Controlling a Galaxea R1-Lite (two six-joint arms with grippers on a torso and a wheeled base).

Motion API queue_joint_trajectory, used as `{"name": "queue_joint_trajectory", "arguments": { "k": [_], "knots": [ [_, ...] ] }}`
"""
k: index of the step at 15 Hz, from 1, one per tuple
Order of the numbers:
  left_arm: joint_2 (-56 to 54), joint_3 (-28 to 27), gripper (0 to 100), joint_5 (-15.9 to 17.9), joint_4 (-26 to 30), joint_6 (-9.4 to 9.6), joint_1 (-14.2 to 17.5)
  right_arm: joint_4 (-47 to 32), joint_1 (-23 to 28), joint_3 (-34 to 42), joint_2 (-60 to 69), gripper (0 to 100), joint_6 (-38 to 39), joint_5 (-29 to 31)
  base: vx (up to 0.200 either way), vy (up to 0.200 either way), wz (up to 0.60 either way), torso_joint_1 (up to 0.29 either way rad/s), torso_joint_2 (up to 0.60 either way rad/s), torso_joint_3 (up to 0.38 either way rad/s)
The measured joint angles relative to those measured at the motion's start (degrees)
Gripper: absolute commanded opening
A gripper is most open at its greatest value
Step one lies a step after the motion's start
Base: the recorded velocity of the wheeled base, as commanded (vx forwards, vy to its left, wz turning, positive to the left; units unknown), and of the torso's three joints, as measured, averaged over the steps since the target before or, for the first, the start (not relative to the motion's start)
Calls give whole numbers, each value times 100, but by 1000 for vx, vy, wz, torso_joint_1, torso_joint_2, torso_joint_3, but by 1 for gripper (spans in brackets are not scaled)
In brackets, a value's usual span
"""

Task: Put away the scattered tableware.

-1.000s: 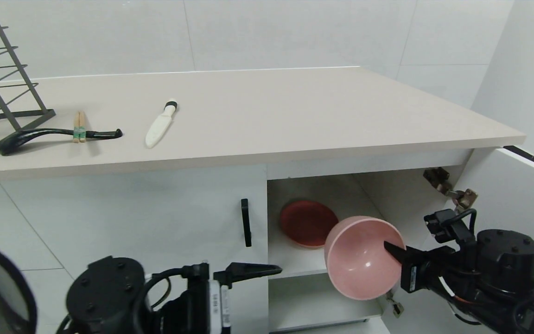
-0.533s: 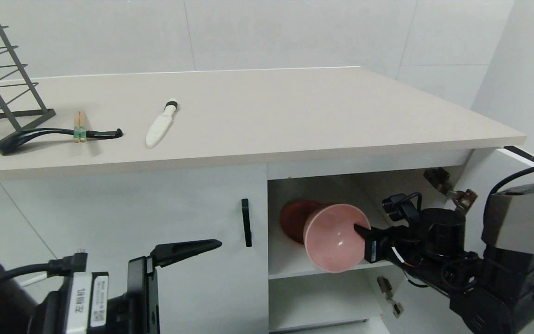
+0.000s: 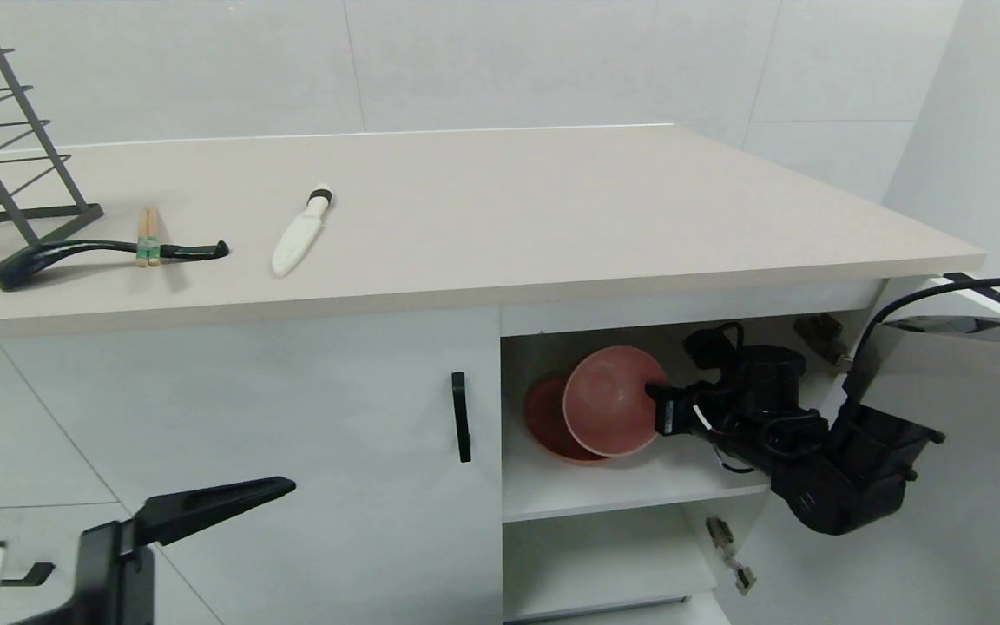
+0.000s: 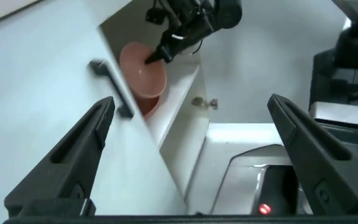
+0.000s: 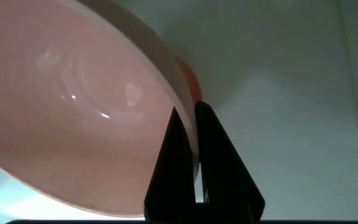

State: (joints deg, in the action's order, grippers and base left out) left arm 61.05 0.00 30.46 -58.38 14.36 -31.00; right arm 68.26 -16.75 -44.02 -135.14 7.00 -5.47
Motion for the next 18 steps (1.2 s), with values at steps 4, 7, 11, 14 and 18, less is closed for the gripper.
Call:
{"name": "queue_joint_trajectory", "arguments": {
  "k": [4,7,11,14,18],
  "knots": [
    [-2453,0,100,13,1954,-1103,802,-66,-89,-446,-386,0,4,-10,0,0,0,0,0,0],
    [-3978,0,100,-124,3351,-1898,1659,-65,-155,-689,-680,0,15,12,0,0,0,0,0,0],
    [-4717,0,100,-189,3941,-2096,2260,-44,-227,-1262,-1023,0,63,44,0,0,0,0,0,0],
    [-4926,0,100,-283,4200,-2197,2406,-44,-224,-1336,-1158,0,63,113,0,0,0,0,0,0],
    [-5053,0,100,-523,4292,-2549,2494,-33,-218,-1297,-1196,0,68,206,0,0,0,0,0,0]
  ]
}}
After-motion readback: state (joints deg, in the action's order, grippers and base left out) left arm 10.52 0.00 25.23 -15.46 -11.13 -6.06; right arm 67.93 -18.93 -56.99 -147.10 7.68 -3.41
